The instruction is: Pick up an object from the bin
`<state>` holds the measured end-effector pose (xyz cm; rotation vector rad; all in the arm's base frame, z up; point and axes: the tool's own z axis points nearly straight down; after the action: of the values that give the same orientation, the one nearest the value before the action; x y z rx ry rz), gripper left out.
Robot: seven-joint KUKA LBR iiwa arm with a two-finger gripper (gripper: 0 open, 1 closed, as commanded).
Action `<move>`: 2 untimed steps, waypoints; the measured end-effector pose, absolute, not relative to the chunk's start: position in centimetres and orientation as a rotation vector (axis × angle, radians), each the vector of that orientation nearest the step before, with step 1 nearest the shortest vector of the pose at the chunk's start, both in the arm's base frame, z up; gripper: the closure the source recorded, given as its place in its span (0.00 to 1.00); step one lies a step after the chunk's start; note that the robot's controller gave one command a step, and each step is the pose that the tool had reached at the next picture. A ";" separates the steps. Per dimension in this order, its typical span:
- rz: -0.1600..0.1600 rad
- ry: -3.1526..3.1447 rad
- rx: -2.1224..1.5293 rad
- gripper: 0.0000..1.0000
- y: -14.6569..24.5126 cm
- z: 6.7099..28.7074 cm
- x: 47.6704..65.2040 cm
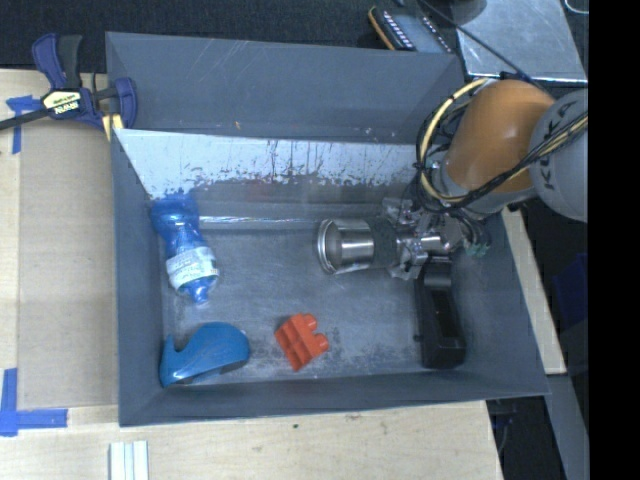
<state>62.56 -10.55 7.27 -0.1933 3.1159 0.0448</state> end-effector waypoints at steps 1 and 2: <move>0.045 3.116 -0.195 1.00 -10.5 7.3 62.6; 0.045 3.116 -0.197 1.00 -10.4 7.4 62.5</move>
Offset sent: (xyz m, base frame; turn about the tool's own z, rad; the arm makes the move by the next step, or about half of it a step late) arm 0.0001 -0.0001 0.0067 0.0000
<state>62.50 -10.45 7.38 -0.1968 3.1164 0.0453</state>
